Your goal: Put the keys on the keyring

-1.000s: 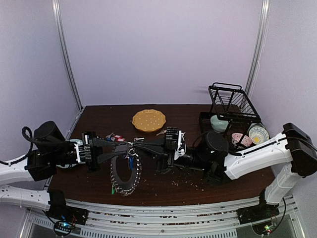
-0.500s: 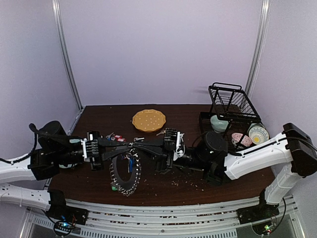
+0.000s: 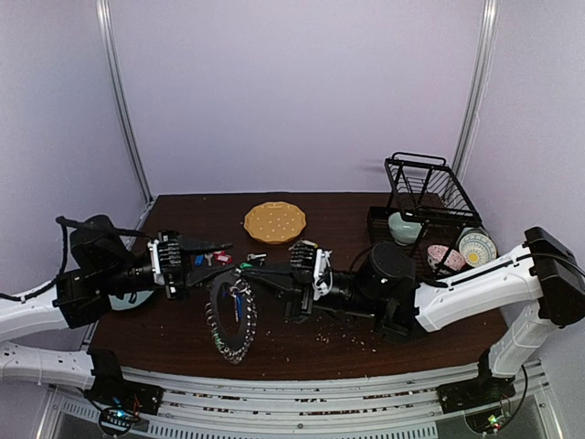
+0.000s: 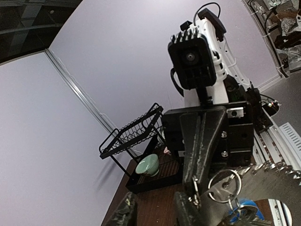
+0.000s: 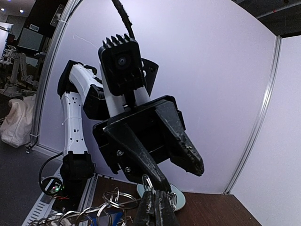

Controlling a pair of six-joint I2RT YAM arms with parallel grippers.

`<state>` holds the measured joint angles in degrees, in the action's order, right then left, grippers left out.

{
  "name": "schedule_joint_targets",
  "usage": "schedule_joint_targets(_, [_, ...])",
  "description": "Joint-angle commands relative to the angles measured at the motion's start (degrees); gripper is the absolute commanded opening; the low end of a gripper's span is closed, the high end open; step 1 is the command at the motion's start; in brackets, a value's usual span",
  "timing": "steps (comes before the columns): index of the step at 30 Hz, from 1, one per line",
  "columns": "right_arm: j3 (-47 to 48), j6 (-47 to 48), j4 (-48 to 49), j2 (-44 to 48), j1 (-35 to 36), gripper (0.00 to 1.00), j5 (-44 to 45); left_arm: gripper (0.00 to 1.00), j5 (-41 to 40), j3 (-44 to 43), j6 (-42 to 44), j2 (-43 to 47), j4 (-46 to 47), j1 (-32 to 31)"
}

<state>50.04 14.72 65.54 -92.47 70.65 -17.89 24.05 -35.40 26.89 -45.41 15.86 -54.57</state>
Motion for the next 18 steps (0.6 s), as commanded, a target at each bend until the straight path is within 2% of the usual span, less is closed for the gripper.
schedule_joint_targets(1, [2.16,1.36,2.16,2.42,0.28,0.00,2.50,0.32,6.03,-1.78,-0.93,-0.16,-0.88,0.79])
schedule_joint_targets(4, [2.08,1.51,2.70,2.33,0.27,0.00,2.37,0.32,8.58,-1.80,-2.10,0.35,-1.00,3.26])
schedule_joint_targets(8, [2.12,3.00,1.71,2.64,0.19,0.00,3.67,0.32,7.78,-2.27,-1.61,0.14,-2.47,6.04])
schedule_joint_targets(15, [2.22,3.22,0.53,3.39,0.10,0.00,4.53,0.28,14.26,-9.14,0.76,-2.59,-13.18,6.55])
schedule_joint_targets(18, [2.17,3.24,0.32,3.77,0.17,0.00,4.97,0.25,16.54,-10.80,0.69,-1.20,-16.06,6.55])
